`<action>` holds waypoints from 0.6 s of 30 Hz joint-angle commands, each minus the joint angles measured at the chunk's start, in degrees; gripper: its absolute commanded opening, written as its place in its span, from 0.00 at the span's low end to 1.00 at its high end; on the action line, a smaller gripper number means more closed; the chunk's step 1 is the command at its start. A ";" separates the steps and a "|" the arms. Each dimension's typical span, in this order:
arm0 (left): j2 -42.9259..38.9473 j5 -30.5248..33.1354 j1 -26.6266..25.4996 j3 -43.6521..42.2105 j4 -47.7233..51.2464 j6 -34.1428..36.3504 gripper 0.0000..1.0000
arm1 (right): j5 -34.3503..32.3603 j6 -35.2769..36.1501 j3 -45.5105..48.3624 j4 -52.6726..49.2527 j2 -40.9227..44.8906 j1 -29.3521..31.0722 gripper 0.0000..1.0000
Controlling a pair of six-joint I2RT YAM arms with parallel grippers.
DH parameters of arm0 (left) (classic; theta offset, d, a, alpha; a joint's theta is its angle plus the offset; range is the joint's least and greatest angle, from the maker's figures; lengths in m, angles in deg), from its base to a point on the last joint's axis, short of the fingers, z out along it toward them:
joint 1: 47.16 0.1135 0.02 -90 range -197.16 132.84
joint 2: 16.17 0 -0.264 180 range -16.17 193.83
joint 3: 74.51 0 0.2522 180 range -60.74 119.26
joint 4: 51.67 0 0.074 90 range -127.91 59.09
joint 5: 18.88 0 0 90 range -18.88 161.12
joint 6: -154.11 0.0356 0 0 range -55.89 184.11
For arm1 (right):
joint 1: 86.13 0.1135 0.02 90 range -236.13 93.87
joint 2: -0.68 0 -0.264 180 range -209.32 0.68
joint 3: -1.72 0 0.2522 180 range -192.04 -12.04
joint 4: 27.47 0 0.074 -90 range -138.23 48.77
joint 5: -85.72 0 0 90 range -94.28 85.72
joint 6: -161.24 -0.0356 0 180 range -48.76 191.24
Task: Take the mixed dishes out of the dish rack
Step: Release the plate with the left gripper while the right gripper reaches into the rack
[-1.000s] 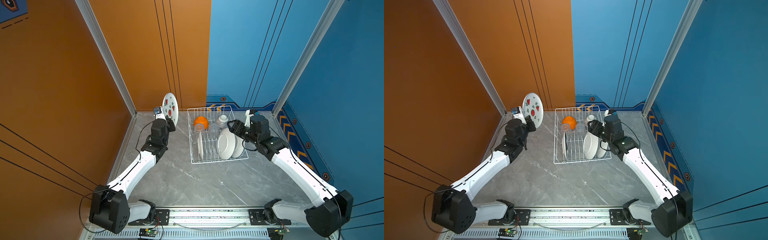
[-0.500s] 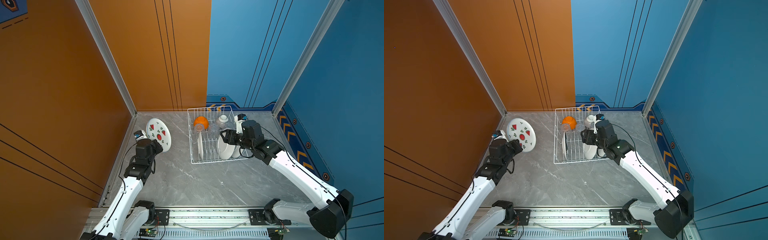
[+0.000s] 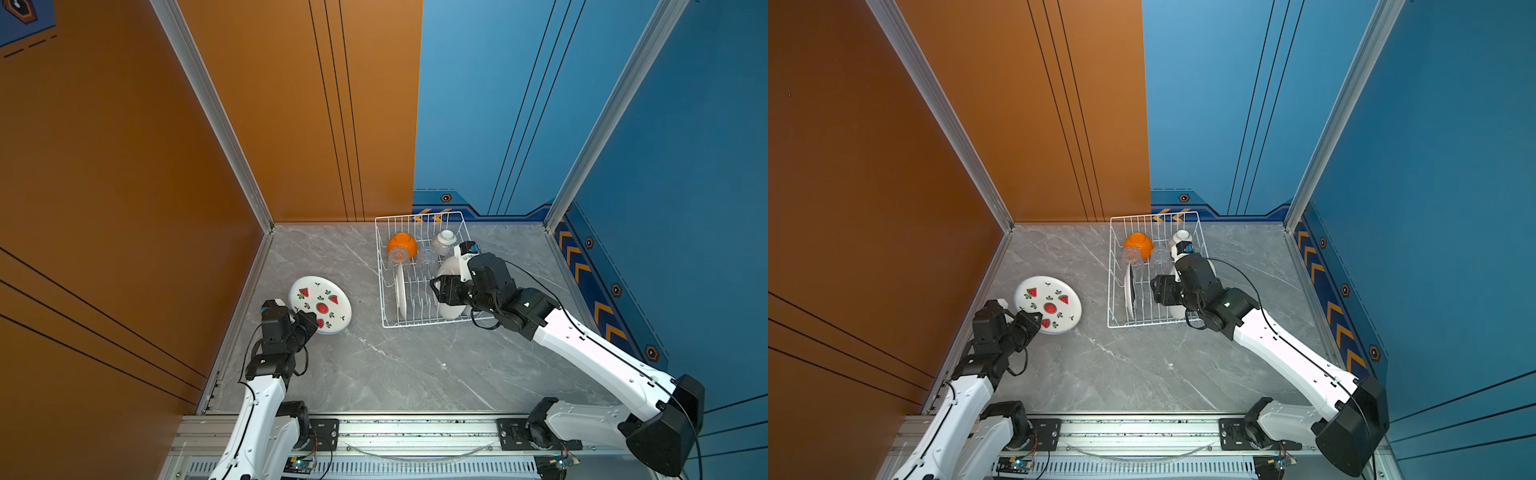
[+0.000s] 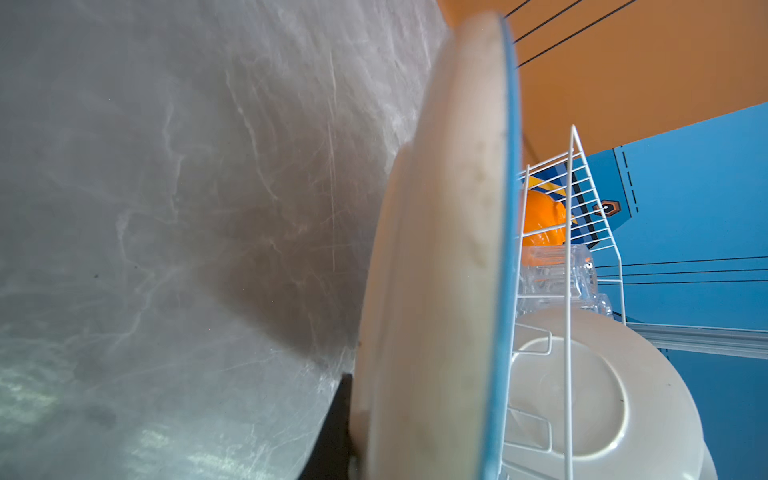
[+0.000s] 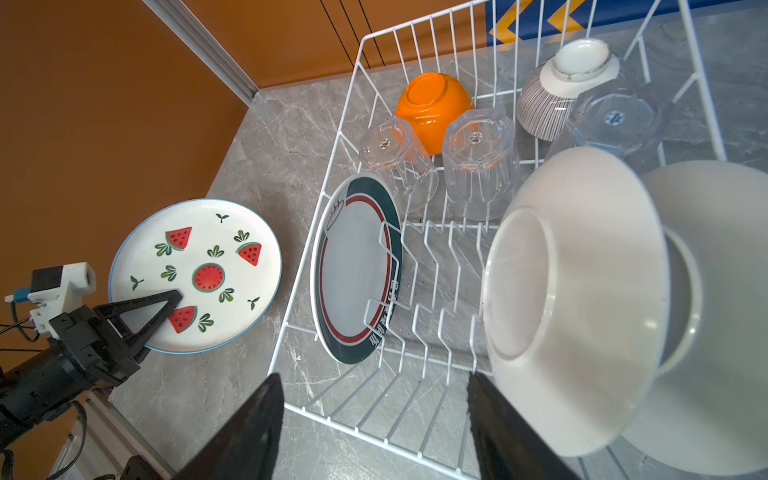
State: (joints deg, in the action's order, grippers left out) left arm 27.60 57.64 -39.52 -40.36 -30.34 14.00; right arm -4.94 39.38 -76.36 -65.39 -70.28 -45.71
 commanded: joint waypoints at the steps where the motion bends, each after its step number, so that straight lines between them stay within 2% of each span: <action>1: 1.00 -6.57 1.50 -1.16 -13.39 -3.65 0.00 | -2.58 -1.36 -0.71 -2.03 -1.58 2.15 0.70; 7: 7.35 -8.52 2.93 -1.50 -17.60 -3.52 0.00 | -2.33 -2.16 -2.69 -2.03 -5.08 3.57 0.70; 13: 12.86 -7.74 3.80 -1.36 -18.69 -2.60 0.00 | -2.21 -1.52 -6.44 -2.63 -10.67 4.65 0.70; 15: 14.41 -7.83 4.14 -1.33 -18.65 -2.04 0.07 | -2.49 -0.94 -7.75 -3.03 -12.33 5.13 0.70; 18: 16.61 -7.65 4.38 -1.07 -18.73 -1.39 0.09 | -2.50 -1.18 -9.04 -3.17 -14.25 5.36 0.70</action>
State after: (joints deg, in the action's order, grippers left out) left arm 43.07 50.84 -35.61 -42.72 -45.42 10.90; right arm -6.06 38.03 -83.20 -66.70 -83.44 -40.73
